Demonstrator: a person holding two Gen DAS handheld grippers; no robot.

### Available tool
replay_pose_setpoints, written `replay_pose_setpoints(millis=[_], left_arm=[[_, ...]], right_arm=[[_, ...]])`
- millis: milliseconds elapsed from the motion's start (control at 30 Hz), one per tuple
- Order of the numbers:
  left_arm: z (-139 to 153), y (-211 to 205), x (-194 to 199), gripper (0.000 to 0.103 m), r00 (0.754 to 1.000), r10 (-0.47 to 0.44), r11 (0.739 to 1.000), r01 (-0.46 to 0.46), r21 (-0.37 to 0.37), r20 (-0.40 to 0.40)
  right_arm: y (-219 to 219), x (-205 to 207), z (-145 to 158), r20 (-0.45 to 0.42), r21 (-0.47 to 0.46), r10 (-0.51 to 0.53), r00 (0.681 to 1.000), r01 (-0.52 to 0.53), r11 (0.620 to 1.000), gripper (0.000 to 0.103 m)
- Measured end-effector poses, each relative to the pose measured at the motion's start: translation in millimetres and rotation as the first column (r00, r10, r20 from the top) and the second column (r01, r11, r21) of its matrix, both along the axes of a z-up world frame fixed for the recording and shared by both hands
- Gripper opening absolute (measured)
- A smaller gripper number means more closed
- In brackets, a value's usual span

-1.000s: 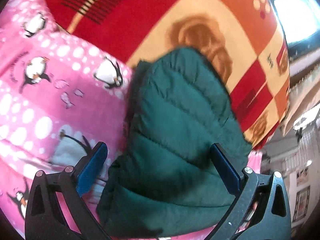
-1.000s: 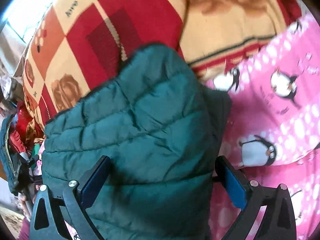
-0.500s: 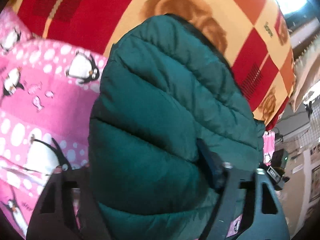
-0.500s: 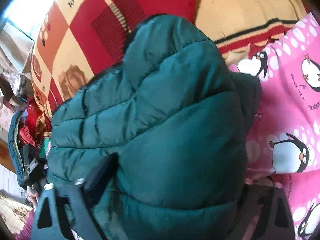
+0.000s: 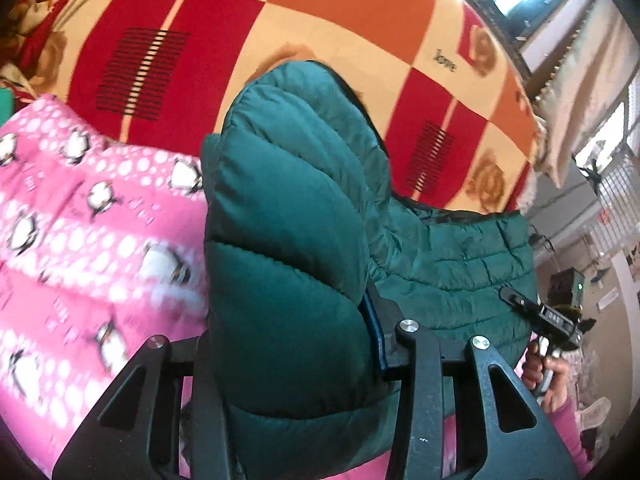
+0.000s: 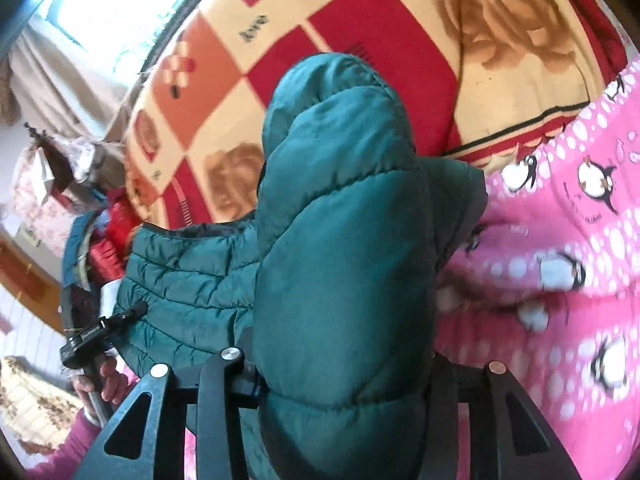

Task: Fold large clothes

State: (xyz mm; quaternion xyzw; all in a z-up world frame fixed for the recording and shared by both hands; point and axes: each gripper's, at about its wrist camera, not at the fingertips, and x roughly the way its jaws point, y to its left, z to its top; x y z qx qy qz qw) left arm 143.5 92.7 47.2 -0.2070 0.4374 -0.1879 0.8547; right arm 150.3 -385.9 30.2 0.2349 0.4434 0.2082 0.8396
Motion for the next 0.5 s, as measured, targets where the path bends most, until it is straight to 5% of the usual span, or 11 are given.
replay_pose_setpoints(millis=[133, 233, 367, 500], left_arm=[[-9.2, 11.8, -39.3, 0.039, 0.998, -0.003, 1.0, 0.004, 0.02, -0.058], [-37.1, 15.5, -55.7, 0.053, 0.993, 0.031, 0.992, -0.017, 0.125, -0.112], [-71.7, 20.4, -58.8, 0.092, 0.985, 0.127, 0.982, -0.109, 0.154, -0.114], [-62.3, 24.8, -73.6, 0.092, 0.978, 0.19, 0.971, -0.175, 0.166, -0.082]], right_arm=[[5.7, -38.8, 6.6, -0.036, 0.023, 0.04, 0.999, -0.04, 0.999, 0.043], [17.4, -57.9, -7.1, -0.089, -0.02, 0.051, 0.995, -0.053, 0.998, 0.049], [35.7, -64.9, -51.1, -0.134, -0.247, -0.034, 0.99, 0.0, 0.969, 0.084], [36.5, -73.2, -56.8, -0.108, -0.26, -0.117, 0.987, 0.086, 0.962, 0.088]])
